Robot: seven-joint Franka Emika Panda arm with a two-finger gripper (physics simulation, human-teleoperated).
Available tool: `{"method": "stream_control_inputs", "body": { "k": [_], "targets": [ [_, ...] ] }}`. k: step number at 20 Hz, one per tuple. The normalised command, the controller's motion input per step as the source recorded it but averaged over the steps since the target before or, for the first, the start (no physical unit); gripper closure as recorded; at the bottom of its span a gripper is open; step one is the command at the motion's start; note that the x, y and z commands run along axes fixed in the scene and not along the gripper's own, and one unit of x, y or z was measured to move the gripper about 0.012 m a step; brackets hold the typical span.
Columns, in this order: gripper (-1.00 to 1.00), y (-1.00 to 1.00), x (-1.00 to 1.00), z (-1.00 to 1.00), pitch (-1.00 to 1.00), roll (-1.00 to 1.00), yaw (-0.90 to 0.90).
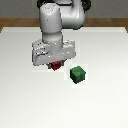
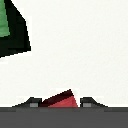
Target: Place the red cube on top of the green cube.
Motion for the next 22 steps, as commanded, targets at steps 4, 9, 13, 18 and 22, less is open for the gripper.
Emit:
{"method": "stream_control_inputs", "body": {
  "k": [4, 9, 13, 18, 22],
  "targets": [
    [1.0, 0.0, 0.0, 0.25, 0.0, 0.0, 0.0],
    [1.0, 0.0, 0.0, 1.0, 0.0, 0.0, 0.0],
    [1.0, 0.0, 0.0, 1.0, 0.0, 0.0, 0.0],
    [1.0, 0.0, 0.6, 0.0, 0.0, 0.0, 0.0],
    [1.0, 0.25, 1.0, 0.0, 0.0, 0.0, 0.0]
  ]
}}
